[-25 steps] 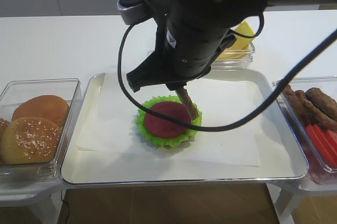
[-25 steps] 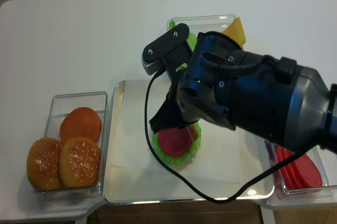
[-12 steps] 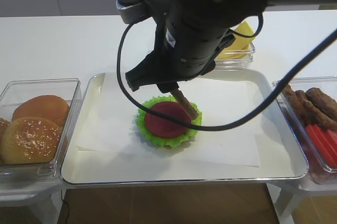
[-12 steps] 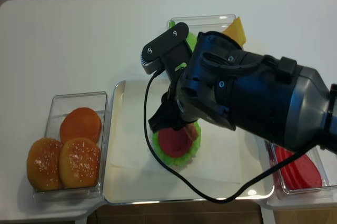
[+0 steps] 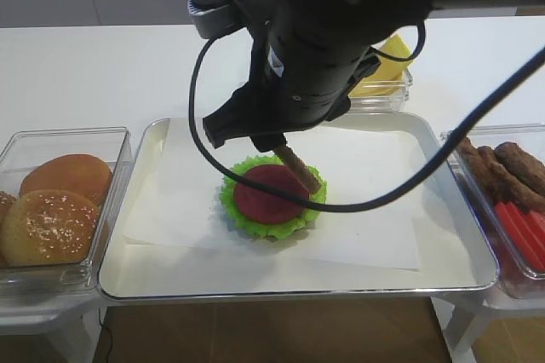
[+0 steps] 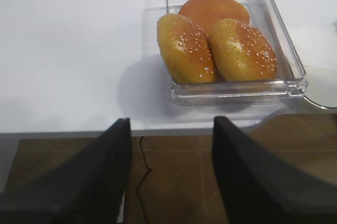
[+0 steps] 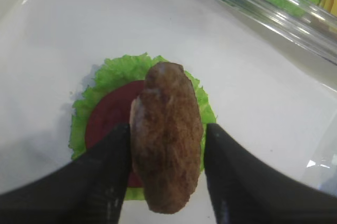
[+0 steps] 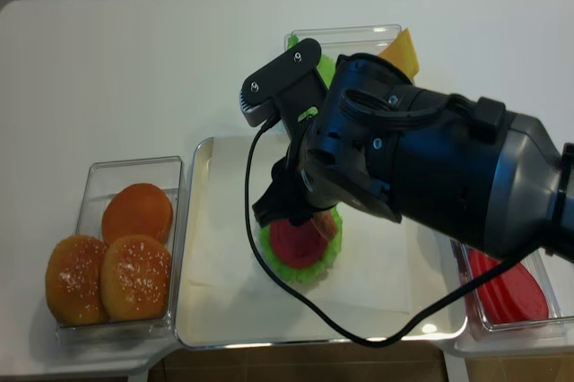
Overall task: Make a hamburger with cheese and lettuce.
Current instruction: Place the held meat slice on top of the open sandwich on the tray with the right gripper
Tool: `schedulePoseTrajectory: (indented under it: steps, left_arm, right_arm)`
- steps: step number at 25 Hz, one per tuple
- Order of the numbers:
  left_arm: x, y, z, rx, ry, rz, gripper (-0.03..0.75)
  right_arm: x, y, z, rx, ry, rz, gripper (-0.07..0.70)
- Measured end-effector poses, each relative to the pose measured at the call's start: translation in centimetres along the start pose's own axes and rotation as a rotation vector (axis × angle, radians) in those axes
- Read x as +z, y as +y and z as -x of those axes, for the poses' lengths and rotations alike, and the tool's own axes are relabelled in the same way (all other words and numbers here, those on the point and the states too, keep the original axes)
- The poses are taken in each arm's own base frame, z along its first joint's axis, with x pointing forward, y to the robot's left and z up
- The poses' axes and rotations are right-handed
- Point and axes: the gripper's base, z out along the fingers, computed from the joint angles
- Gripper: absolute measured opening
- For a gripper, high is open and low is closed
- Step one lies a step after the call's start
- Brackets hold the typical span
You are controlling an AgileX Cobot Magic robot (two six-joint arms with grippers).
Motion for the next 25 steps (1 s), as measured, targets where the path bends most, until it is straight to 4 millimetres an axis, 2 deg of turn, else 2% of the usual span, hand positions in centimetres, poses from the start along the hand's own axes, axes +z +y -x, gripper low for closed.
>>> schedulePoseTrajectory:
  steps: [6, 13, 25]
  left_arm:
    - [0.00, 0.00, 0.00, 0.000, 0.000, 0.000, 0.369]
    - [0.00, 0.00, 0.00, 0.000, 0.000, 0.000, 0.370]
    - [0.00, 0.00, 0.00, 0.000, 0.000, 0.000, 0.369]
  right_arm:
    - [0.00, 0.00, 0.00, 0.000, 0.000, 0.000, 0.351]
    - [0.00, 0.05, 0.05, 0.001, -0.006, 0.005, 0.463]
    - [0.00, 0.08, 0.04, 0.004, -0.004, 0.008, 0.475]
